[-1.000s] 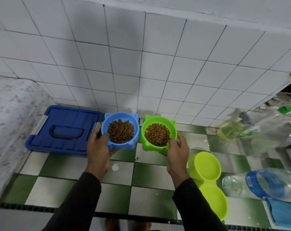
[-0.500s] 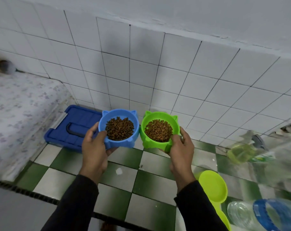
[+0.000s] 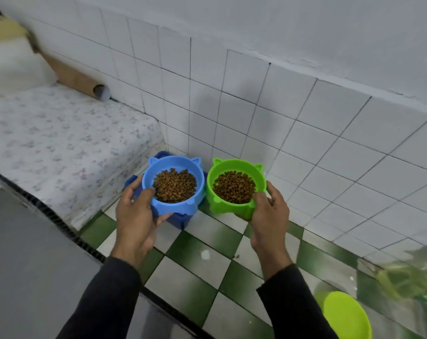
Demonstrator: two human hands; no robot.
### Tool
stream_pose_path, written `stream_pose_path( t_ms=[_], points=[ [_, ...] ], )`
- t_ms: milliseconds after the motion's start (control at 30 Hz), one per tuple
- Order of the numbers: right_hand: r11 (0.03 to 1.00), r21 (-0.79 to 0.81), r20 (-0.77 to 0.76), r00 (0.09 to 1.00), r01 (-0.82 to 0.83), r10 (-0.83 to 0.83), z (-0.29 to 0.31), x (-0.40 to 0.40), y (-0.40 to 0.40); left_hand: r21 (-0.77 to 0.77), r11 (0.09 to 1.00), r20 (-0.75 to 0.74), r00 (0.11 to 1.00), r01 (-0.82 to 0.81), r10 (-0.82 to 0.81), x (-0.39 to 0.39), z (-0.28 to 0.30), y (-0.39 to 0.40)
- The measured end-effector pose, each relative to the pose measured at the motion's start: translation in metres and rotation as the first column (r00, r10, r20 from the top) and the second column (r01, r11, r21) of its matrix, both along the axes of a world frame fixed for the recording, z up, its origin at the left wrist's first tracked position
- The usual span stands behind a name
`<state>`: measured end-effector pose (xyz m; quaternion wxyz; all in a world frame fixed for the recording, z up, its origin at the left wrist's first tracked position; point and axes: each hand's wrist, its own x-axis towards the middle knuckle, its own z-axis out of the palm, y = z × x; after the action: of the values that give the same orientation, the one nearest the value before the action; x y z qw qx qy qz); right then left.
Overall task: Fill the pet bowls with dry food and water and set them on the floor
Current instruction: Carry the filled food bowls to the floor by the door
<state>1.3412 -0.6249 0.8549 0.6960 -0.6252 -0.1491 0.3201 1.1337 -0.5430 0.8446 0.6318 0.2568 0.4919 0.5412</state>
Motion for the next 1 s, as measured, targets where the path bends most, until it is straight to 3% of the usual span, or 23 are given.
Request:
stream_pose_path(
  t_ms=[367, 633, 1000],
  points=[
    [0.98, -0.024, 0.083, 0.976, -0.2, 0.201, 0.016, -0.126, 0.074, 0.058, 0.977, -0.043, 0.978, -0.203, 0.206, -0.134, 0.017, 0.033],
    [0.954, 0.027, 0.019, 0.954, -0.299, 0.299, 0.025, -0.248, 0.135, 0.089, 0.928, -0.055, 0.928, -0.363, 0.368, -0.263, 0.025, 0.053],
    [0.843, 0.062, 0.013, 0.845, -0.534, 0.534, 0.021, -0.424, 0.19, 0.12, 0.828, -0.083, 0.826, -0.548, 0.558, -0.429, 0.024, 0.061]
  ],
)
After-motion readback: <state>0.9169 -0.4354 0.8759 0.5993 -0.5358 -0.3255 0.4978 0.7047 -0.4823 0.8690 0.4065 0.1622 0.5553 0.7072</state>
